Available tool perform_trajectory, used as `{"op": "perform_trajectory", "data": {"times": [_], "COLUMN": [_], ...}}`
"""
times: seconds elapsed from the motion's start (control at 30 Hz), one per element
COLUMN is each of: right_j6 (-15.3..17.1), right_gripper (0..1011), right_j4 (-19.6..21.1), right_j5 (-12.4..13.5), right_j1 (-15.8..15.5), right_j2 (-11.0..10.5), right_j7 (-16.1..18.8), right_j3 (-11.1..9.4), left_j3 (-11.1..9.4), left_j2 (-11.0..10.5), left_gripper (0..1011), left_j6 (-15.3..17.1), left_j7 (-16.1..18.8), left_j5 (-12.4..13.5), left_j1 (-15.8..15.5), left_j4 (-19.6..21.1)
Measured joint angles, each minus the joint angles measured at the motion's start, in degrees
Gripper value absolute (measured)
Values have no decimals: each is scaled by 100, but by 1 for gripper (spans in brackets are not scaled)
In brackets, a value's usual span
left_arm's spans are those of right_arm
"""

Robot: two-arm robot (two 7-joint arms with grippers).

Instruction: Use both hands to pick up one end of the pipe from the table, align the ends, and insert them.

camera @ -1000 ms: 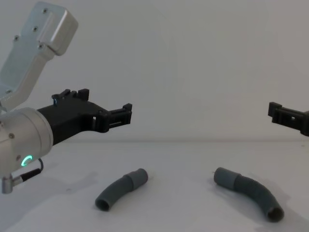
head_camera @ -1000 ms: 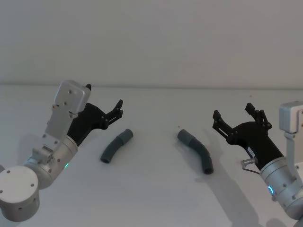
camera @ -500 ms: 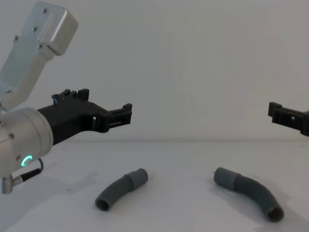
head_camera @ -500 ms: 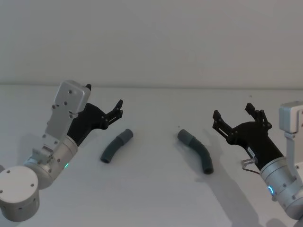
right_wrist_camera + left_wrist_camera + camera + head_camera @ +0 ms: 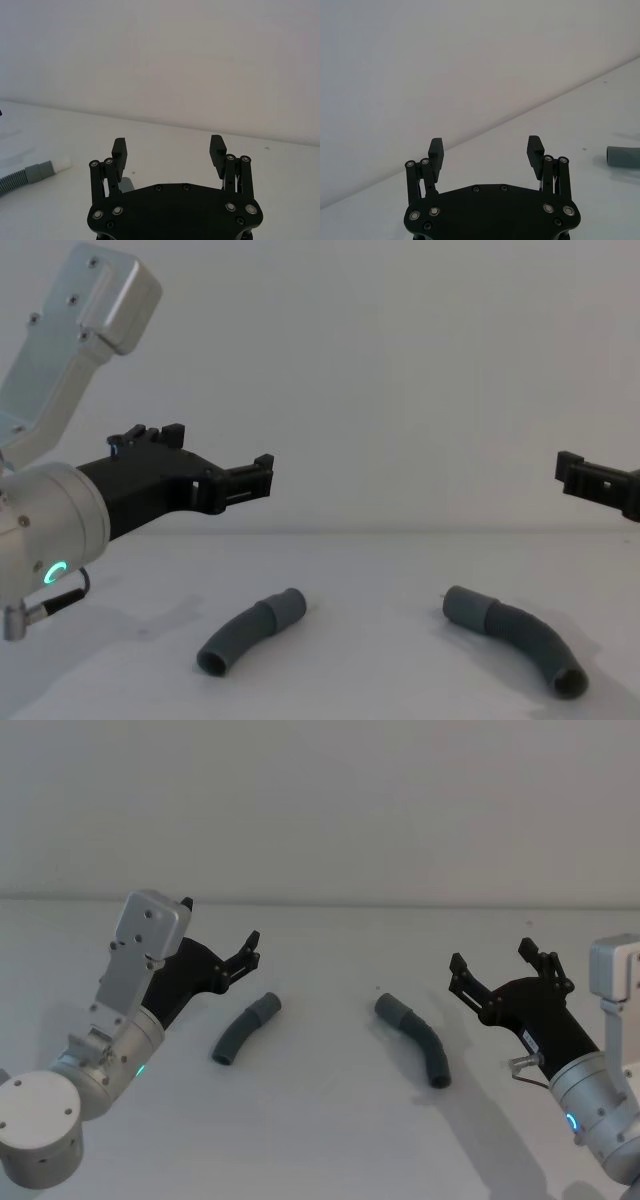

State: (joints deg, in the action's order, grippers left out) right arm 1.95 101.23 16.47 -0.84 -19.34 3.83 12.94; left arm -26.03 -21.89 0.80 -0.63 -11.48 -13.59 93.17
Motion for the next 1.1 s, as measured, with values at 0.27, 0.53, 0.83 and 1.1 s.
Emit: {"op": "perform_trajectory", "data": {"times": [0.27, 0.53, 0.83, 1.1], "right_j6": [0, 0, 0, 0], "right_gripper": [1000, 1000, 1000, 1000], "right_j4": [0, 0, 0, 0], "right_j5": [0, 0, 0, 0], "right_j1": [0, 0, 0, 0], "right_j2": [0, 0, 0, 0], "right_j7": [0, 0, 0, 0], "right_j3": [0, 0, 0, 0], "left_j3": [0, 0, 0, 0], "left_j2": [0, 0, 0, 0], "left_gripper": [1001, 1001, 1001, 1001], "left_j6": [0, 0, 0, 0], "left_j7": [0, 0, 0, 0], "left_j5": [0, 0, 0, 0], "left_j1": [0, 0, 0, 0], "left_j4": [0, 0, 0, 0]}}
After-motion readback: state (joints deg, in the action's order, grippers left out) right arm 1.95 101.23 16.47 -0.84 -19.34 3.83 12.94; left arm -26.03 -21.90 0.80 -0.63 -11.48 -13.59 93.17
